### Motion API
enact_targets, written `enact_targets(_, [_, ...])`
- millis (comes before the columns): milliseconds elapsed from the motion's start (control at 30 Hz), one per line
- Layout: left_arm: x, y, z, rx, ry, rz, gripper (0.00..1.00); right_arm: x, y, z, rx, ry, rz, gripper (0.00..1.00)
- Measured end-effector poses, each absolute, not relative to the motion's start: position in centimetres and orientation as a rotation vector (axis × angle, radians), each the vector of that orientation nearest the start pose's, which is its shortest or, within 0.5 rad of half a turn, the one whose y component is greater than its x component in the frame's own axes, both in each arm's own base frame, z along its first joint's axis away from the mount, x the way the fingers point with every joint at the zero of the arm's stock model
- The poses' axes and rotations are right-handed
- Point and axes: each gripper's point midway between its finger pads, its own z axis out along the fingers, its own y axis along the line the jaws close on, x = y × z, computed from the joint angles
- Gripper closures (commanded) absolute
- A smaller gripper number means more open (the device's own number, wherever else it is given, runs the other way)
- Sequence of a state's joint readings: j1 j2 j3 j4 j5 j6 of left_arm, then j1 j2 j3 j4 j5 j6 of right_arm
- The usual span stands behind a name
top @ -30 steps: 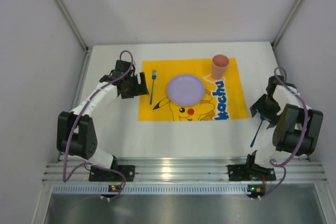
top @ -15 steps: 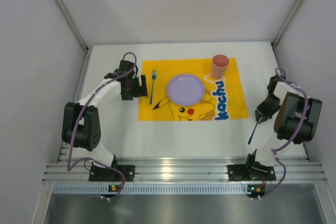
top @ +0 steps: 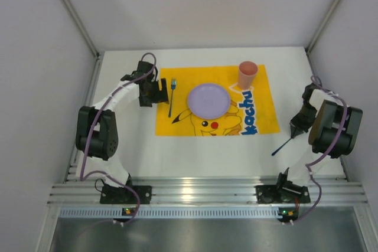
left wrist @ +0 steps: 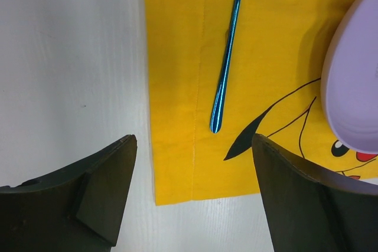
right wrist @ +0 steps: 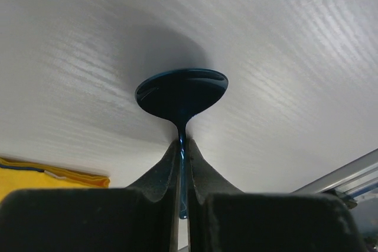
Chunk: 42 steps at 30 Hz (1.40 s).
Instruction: Set the dinner table for one person
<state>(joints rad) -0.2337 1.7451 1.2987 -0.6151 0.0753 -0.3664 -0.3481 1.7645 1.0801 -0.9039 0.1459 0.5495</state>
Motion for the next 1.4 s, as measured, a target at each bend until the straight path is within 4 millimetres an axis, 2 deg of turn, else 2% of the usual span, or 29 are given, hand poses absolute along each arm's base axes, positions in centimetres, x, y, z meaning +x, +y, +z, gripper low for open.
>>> enact_targets(167, [39.0, -12.4, 9.0, -0.144, 2.652, -0.317, 0.16, 24.6, -11.2, 1.9, 1.344, 2.773, -0.348, 1.00])
enact_targets(267, [39.3, -12.5, 9.3, -0.141, 2.647, -0.324, 0.17, 25.7, -12.2, 3.0, 1.336, 2.716, -0.370, 1.00])
enact_targets(367, [39.3, -12.6, 9.4, -0.139, 2.648, -0.332, 0.17, 27.6, -12.6, 5.5, 1.283, 2.635, -0.368, 1.00])
enact_targets(467, [39.2, -12.7, 9.4, -0.138, 2.649, -0.336, 0.17, 30.4, -11.9, 9.1, 1.151, 2.570, -0.351, 1.00])
enact_targets(567, [39.2, -12.7, 9.4, -0.137, 2.652, -0.341, 0.17, 33.2, -9.4, 11.8, 0.972, 2.543, -0.311, 1.00])
enact_targets(667, [39.1, -12.8, 9.4, -0.134, 2.653, -0.346, 0.17, 34.9, -5.6, 13.1, 0.780, 2.562, -0.257, 1.00])
enact_targets(900, [38.9, -13.0, 9.3, -0.128, 2.660, -0.349, 0.18, 35.4, 4.8, 13.1, 0.328, 2.649, -0.169, 1.00])
enact_targets(1033, [38.7, -13.0, 9.5, -0.124, 2.661, -0.343, 0.18, 35.5, 9.3, 12.7, 0.147, 2.666, -0.134, 1.00])
enact_targets(1167, [38.5, -12.8, 10.2, -0.126, 2.650, -0.332, 0.18, 35.7, 11.7, 11.4, 0.053, 2.695, -0.131, 1.00])
enact_targets(1400, [38.2, -12.2, 11.8, -0.125, 2.617, -0.304, 0.18, 37.3, 13.0, 8.4, -0.003, 2.747, -0.166, 1.00])
